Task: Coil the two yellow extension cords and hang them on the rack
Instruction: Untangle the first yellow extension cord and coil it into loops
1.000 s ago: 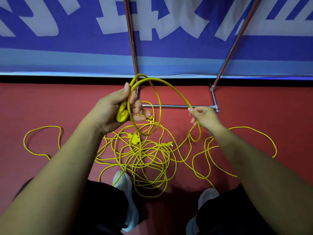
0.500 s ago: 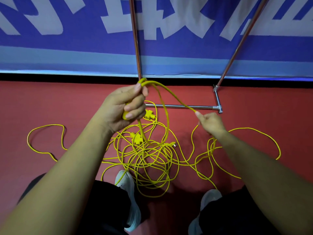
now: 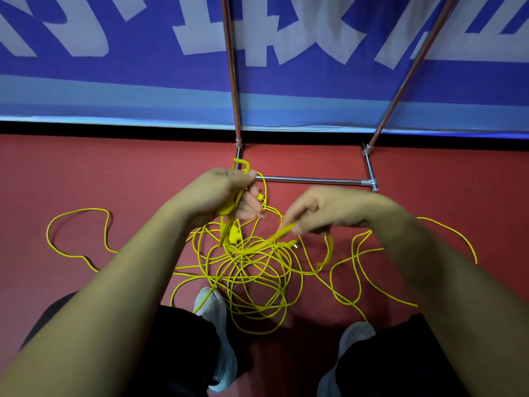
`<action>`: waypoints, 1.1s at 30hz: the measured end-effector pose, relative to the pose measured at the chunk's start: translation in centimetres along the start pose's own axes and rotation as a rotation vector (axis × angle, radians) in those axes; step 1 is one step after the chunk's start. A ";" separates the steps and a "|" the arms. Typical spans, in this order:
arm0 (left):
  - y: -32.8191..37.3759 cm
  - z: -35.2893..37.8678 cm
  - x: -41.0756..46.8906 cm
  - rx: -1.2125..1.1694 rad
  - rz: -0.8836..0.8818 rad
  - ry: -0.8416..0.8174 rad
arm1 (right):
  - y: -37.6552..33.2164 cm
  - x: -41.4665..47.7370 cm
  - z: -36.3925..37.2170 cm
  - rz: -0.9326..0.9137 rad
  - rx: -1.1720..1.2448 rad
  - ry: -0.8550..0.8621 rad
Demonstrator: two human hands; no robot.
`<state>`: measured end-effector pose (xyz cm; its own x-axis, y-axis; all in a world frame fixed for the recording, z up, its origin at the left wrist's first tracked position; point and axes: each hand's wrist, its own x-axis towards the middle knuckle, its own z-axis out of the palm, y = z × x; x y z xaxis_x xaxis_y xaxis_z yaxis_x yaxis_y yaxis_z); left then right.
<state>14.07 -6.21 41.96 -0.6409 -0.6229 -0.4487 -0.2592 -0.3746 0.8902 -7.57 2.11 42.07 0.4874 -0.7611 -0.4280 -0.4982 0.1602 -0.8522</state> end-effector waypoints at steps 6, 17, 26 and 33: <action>0.2 1.4 -0.7 -0.069 -0.008 -0.216 | 0.9 0.9 -1.2 -0.227 0.441 0.521; 0.8 0.9 -0.3 -0.122 -0.052 -0.142 | 3.3 0.1 -2.3 -0.194 0.364 0.720; 0.6 1.2 -0.6 -0.217 -0.023 -0.148 | 0.5 0.9 -0.1 -0.227 -0.028 0.515; 1.0 -0.1 -0.9 -0.136 -0.031 -0.104 | 5.3 -0.2 -2.4 -0.040 0.159 0.487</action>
<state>14.50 -6.09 43.24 -0.7075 -0.5377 -0.4586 -0.1842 -0.4862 0.8542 -12.03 1.56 38.34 0.0947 -0.9670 -0.2366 -0.3524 0.1897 -0.9164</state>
